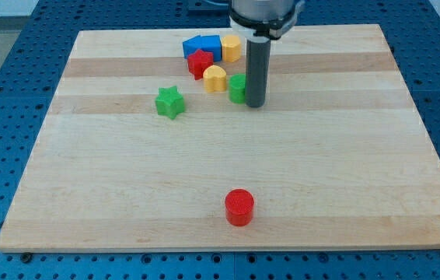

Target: Push the green circle close to right to the yellow heart

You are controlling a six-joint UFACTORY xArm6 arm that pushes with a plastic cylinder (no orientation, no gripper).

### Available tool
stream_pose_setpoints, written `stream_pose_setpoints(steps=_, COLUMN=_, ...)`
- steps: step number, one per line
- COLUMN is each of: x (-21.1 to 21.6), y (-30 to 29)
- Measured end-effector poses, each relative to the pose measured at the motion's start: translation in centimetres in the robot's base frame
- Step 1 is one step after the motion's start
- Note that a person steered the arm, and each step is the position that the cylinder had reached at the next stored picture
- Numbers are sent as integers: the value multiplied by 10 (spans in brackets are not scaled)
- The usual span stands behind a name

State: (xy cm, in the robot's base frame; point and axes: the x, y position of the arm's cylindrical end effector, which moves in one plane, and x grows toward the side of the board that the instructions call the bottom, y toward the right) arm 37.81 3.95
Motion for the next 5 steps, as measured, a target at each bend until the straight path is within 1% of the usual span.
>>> stream_pose_setpoints(steps=1, x=-22, y=-8)
stream_pose_setpoints(steps=3, x=-22, y=-47)
stream_pose_setpoints(steps=4, x=-22, y=-57)
stream_pose_setpoints(steps=5, x=-12, y=-64)
